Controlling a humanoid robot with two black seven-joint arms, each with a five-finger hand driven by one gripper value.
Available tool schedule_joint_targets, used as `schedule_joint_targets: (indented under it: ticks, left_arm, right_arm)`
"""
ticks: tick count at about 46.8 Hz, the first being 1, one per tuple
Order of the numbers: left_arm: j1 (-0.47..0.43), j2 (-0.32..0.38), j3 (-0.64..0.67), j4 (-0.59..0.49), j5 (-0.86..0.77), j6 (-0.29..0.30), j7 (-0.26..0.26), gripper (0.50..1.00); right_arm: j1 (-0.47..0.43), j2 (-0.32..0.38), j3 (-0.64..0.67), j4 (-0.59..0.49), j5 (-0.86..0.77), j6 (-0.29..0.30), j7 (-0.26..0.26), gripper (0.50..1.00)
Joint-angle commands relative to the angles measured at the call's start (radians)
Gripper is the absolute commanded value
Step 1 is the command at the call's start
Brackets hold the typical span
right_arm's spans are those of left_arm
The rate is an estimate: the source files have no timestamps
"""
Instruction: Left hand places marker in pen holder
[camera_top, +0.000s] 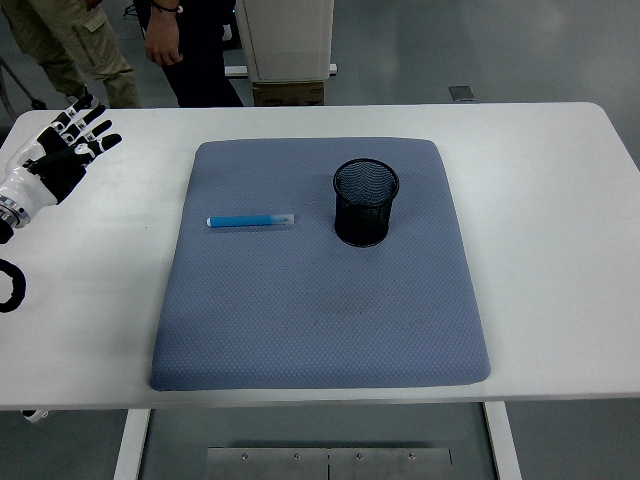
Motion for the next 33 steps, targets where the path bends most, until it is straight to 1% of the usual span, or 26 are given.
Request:
schedule_joint_targets:
  ticks: [1,5,21,24,33]
  left_arm:
    - [0.000,0.000,0.001,0.000,0.002,-0.002,0.000,1.000]
    - [-0.001,0.002,0.003,0.000,0.007,-0.011,0.002,1.000]
    - [-0.009,0.003,-0.002,0.000,-0.001,-0.003,0.002,1.000]
    - [-0.011,0.003,-0.001,0.000,0.004,-0.012,0.002,1.000]
    - [-0.006,-0.002,-0.002,0.000,-0.005,-0.011,0.002,1.000]
  right_arm:
    - [0.000,0.000,0.000,0.000,-0.001,0.000,0.000,1.000]
    - [0.000,0.000,0.000,0.001,-0.001,0.000,0.000,1.000]
    - [0.000,0.000,0.000,0.000,0.001,0.000,0.000,1.000]
    - [0.000,0.000,0.000,0.000,-0.001,0.000,0.000,1.000]
    - [0.000,0.000,0.000,0.000,-0.001,0.000,0.000,1.000]
